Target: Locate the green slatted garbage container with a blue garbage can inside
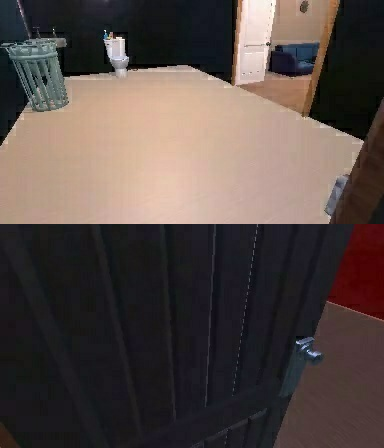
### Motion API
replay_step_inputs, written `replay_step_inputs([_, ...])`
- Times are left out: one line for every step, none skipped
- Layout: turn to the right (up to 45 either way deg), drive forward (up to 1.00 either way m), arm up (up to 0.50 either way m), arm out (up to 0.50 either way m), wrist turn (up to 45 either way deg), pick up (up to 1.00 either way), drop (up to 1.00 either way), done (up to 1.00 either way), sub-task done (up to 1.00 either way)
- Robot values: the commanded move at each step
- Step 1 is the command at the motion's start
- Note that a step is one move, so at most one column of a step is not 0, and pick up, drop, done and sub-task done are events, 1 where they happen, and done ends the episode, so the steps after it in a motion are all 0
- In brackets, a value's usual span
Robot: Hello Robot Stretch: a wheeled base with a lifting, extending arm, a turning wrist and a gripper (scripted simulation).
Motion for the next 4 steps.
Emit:
replay_step_inputs([-24.0,0.00,0.00,0.00,0.0,0.00,0.00,0.00,0.00])
replay_step_inputs([0.0,0.30,0.00,0.00,0.0,0.00,0.00,0.00,0.00])
replay_step_inputs([-6.0,0.00,0.00,0.00,0.0,0.00,0.00,0.00,0.00])
replay_step_inputs([0.0,1.00,0.00,0.00,0.0,0.00,0.00,0.00,0.00])
